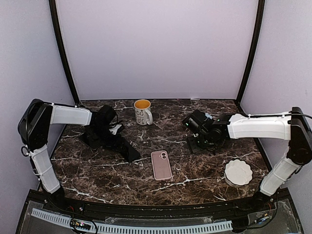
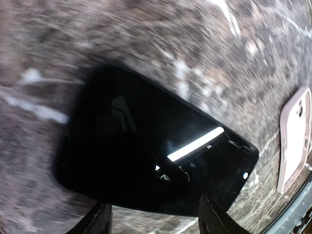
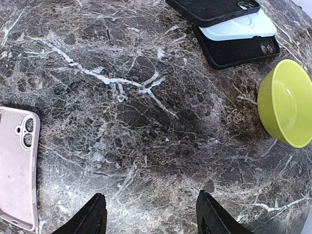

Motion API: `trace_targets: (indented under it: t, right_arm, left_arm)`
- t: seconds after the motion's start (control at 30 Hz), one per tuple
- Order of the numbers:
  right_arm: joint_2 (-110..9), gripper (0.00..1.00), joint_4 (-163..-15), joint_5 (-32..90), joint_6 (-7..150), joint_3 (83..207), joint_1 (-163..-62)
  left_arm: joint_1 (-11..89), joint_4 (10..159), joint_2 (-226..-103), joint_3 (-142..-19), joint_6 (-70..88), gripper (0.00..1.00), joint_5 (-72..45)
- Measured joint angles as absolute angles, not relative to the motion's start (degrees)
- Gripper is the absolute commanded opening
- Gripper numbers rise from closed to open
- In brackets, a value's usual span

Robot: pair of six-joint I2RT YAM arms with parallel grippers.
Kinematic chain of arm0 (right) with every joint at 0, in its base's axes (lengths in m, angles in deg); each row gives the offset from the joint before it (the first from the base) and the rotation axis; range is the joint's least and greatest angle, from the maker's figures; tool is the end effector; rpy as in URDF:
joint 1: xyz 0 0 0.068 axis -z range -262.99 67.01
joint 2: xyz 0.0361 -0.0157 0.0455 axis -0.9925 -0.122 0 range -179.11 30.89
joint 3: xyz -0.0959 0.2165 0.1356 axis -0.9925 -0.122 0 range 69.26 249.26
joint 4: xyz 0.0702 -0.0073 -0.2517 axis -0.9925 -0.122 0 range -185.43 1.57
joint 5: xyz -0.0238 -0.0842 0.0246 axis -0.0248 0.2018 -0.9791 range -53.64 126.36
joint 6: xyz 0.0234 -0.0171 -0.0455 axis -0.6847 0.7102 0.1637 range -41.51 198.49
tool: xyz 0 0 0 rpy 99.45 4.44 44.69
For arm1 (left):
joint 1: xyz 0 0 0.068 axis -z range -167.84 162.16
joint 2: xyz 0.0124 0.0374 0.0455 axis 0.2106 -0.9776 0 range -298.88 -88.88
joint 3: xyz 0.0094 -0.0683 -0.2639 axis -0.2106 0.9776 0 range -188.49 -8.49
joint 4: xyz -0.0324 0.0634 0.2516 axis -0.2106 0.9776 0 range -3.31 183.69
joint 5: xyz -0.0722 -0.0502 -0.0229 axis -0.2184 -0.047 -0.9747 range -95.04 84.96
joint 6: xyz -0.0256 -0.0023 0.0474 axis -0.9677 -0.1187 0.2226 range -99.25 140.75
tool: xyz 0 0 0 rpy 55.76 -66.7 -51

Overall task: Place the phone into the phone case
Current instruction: Move the phone to the center of the board.

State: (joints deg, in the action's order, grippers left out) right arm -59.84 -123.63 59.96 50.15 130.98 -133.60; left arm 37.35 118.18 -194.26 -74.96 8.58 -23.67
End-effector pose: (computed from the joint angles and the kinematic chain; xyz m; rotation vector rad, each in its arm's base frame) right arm 0.2096 0.2329 0.2151 -0.3714 2.5145 -0.0400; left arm 0.3160 -0.1611 0.1593 0.4050 2.8333 -0.6030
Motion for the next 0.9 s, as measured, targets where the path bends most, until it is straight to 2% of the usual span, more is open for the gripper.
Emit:
trace_targets:
  t: [0.37, 0.47, 0.53, 0.67, 0.77, 0.9]
  right_arm:
    - [-59.15, 0.64, -124.31, 60.00, 49.43, 130.76, -133.62]
    - [-59.08, 0.64, -124.26, 60.00, 49.45, 130.63, -133.62]
    - [-59.08, 0.64, -124.28, 59.98, 49.47, 130.60, -133.62]
    - [-59.08, 0.64, -124.31, 60.00, 49.49, 130.60, -133.65]
    - [-58.97, 0.64, -124.18, 60.18, 49.47, 130.39, -133.73]
    - [-58.56, 0.64, -124.31, 60.44, 49.49, 129.58, -133.82]
  left_arm:
    - [47.27, 117.55, -187.25, -70.18, 14.70, 0.63, -26.12]
    - [46.90, 118.05, -185.13, -71.23, 16.69, 0.65, -22.34]
    - [46.11, 118.44, -185.46, -74.35, 16.91, 0.62, -19.10]
    - [41.98, 119.49, -191.18, -85.08, 15.58, 0.52, -15.89]
    - [37.94, 120.32, -198.35, -92.25, 14.18, 0.40, -12.72]
    - [34.59, 122.33, -205.02, -95.14, 13.41, 0.25, -9.03]
